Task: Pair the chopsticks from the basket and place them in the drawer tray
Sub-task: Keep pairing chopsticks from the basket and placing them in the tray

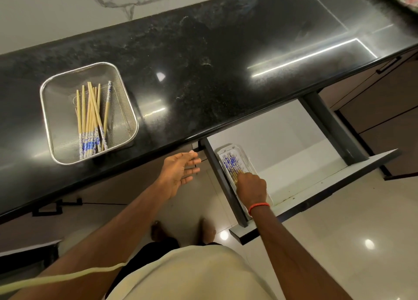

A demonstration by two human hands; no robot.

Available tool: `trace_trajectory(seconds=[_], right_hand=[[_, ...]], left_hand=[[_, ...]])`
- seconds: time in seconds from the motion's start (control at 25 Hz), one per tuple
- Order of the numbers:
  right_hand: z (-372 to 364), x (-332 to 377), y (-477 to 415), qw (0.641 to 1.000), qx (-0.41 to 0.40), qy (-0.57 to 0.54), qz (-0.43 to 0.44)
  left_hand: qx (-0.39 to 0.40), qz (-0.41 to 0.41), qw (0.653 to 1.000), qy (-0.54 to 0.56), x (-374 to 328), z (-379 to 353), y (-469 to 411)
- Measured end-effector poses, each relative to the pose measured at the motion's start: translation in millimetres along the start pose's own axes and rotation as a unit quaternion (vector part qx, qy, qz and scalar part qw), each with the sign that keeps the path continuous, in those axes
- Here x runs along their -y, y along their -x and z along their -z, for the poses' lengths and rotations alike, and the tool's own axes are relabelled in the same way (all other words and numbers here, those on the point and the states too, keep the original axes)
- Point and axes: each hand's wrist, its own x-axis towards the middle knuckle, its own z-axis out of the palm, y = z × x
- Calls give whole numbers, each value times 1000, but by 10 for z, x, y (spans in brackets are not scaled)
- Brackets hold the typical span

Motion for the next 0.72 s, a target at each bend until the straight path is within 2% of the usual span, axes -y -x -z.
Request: trace_trajectory(seconds=[0.16, 0.4, 0.6, 0.72], right_hand=[[552, 262, -30, 991, -102, -82, 5], [1513, 817, -161, 946, -225, -212, 94], [2002, 1381, -244, 924, -257, -242, 146], [2149, 1821, -275, 920, -253, -241, 178]], left_hand=[[1, -56, 998, -13, -141, 88, 143], [-9, -199, 980, -28, -498, 512, 468], [-61, -272, 960, -2, -825, 1058, 733], [-95, -289, 952, 32, -970, 1374, 810]])
